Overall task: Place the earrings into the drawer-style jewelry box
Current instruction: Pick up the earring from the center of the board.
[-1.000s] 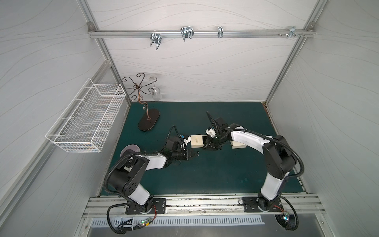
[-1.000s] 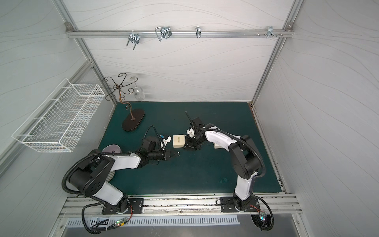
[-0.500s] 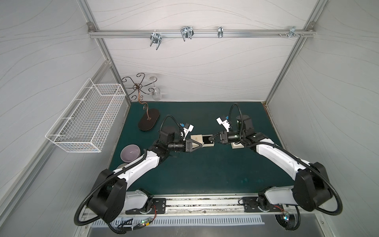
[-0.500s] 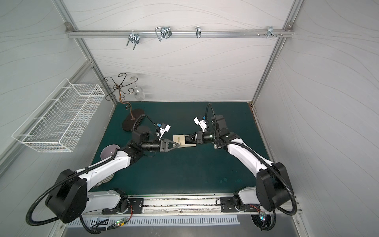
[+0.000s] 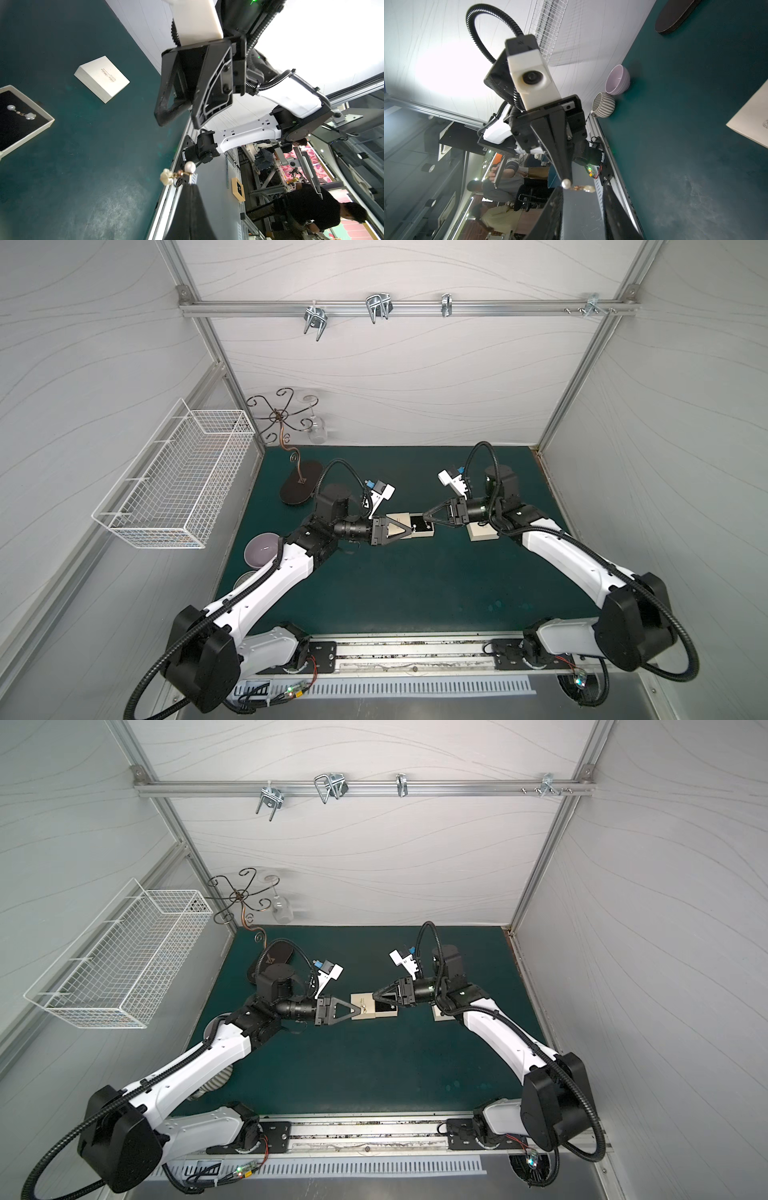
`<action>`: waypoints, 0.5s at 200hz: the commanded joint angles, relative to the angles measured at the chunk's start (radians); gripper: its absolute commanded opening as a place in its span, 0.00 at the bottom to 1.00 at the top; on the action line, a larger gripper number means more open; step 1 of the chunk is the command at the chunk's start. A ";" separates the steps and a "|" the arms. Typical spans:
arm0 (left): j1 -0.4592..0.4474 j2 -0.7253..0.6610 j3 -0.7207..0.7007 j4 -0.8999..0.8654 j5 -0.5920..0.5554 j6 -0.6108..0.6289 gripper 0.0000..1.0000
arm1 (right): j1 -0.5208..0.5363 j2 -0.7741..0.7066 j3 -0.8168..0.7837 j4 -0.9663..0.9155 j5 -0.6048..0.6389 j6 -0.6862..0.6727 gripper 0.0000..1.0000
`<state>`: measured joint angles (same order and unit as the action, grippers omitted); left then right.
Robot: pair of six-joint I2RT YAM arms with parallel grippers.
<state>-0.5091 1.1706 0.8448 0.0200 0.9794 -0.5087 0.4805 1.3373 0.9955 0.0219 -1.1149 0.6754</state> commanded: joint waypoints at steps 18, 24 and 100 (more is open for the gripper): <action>-0.029 -0.006 0.068 -0.044 -0.035 0.099 0.00 | 0.044 -0.034 0.049 -0.093 -0.036 -0.005 0.35; -0.029 -0.005 0.068 -0.041 -0.034 0.099 0.00 | 0.046 -0.037 0.049 -0.105 -0.037 -0.018 0.35; -0.030 -0.023 0.071 -0.043 -0.050 0.111 0.00 | 0.087 -0.039 0.064 -0.214 -0.037 -0.114 0.32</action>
<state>-0.5377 1.1702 0.8677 -0.0422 0.9360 -0.4278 0.5518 1.3178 1.0298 -0.1375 -1.1278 0.6102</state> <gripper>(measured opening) 0.056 0.325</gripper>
